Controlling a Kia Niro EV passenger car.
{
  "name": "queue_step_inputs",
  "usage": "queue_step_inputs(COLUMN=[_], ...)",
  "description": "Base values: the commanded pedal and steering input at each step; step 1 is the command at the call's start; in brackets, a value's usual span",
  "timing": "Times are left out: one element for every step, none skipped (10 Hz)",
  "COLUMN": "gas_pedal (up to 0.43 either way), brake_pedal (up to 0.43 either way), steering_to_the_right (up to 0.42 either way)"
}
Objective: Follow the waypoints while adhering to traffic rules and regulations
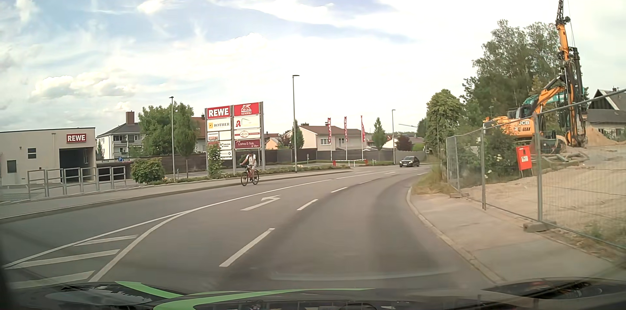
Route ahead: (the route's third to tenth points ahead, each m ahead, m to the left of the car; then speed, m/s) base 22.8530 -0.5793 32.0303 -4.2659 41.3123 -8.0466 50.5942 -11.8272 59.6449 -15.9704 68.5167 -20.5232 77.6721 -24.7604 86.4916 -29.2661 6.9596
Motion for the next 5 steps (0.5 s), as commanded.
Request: queue_step_inputs(gas_pedal=[0.000,0.000,0.000,0.000,0.000], brake_pedal=[0.000,0.000,0.000,0.000,0.000], steering_to_the_right=[0.026,0.029,0.034,0.036,0.039])
